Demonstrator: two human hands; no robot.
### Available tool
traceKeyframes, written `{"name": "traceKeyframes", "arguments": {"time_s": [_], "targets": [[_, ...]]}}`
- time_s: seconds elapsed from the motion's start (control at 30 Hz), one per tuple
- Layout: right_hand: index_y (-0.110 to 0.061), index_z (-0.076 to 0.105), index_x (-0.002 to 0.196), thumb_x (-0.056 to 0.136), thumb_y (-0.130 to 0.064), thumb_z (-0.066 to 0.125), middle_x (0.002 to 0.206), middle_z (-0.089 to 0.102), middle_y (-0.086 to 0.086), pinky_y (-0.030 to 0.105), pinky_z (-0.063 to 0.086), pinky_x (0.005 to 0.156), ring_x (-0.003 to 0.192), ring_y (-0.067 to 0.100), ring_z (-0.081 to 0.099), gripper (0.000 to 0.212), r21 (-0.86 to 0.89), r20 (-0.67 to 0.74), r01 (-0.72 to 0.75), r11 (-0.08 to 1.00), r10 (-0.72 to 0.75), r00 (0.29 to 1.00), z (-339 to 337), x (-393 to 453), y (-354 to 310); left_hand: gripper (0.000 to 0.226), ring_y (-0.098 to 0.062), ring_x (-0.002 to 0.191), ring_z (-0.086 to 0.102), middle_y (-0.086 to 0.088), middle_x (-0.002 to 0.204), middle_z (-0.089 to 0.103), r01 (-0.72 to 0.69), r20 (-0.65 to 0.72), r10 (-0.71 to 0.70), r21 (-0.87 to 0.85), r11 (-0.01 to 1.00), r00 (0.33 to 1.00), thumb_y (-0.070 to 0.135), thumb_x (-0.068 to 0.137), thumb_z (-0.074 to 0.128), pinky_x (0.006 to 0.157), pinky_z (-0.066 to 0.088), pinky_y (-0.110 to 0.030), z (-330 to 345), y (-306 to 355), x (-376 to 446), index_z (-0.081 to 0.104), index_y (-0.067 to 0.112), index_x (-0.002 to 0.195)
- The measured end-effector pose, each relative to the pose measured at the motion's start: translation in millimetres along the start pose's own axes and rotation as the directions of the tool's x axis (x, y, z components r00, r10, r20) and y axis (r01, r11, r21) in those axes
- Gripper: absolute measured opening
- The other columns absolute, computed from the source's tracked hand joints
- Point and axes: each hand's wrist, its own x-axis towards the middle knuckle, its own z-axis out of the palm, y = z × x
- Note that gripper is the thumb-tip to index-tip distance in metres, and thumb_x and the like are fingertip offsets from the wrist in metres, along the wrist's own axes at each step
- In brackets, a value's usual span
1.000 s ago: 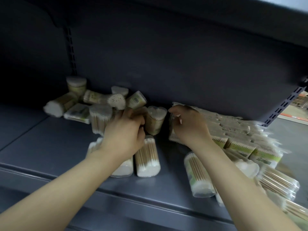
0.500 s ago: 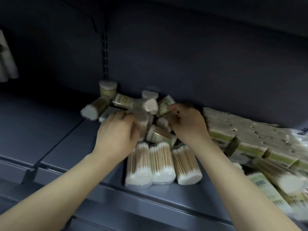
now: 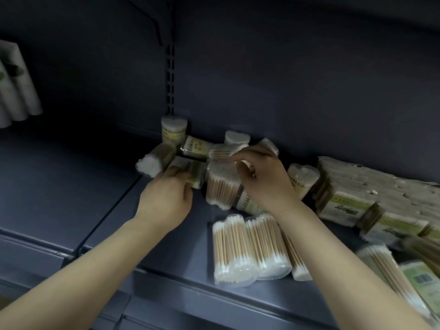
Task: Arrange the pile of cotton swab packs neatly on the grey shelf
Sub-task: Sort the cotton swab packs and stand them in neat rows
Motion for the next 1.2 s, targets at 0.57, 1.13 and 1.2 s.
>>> {"name": "traceKeyframes", "arguments": {"time_s": [0.57, 1.13, 1.2], "targets": [[-0.022, 0.066, 0.105, 0.087, -0.012, 0.049, 0.112, 0.06, -0.001, 0.041, 0.047, 0.087, 0.098, 0.017, 0.058, 0.027, -0.005, -0.015, -0.033, 0.999, 0.032, 0.999, 10.2, 4.5, 2.4, 0.035, -0.026, 0.112, 0.047, -0.005, 0.127, 0.05, -0.091, 0.108, 0.076, 0.148, 0.985, 0.991, 0.022, 0.091, 0.044, 0.079, 0.037, -0.03, -1.5, 2.1, 11.2, 0.05, 0.014, 0.124], [-0.018, 0.061, 0.114, 0.09, -0.011, 0.049, 0.109, 0.061, 0.004, 0.031, 0.045, 0.078, 0.085, 0.02, 0.059, 0.028, -0.035, -0.033, -0.051, 0.998, 0.05, 0.998, 0.9, -13.0, -12.8, 0.017, -0.025, 0.097, 0.047, -0.006, 0.101, 0.054, -0.087, 0.039, 0.084, 0.085, 0.993, 0.996, 0.025, 0.088, 0.05, 0.068, 0.026, -0.027, -15.6, 13.8, -34.8, 0.055, 0.01, 0.091], [-0.017, 0.062, 0.114, 0.089, -0.009, 0.049, 0.106, 0.063, 0.006, 0.033, 0.046, 0.079, 0.084, 0.02, 0.058, 0.029, -0.039, -0.041, -0.039, 0.998, 0.038, 0.998, -0.9, -16.5, -14.5, 0.027, -0.022, 0.105, 0.045, -0.004, 0.11, 0.05, -0.072, 0.062, 0.063, 0.155, 0.985, 0.996, 0.034, 0.091, 0.045, 0.07, 0.029, -0.026, -15.4, 16.1, -38.3, 0.053, 0.012, 0.105]]}}
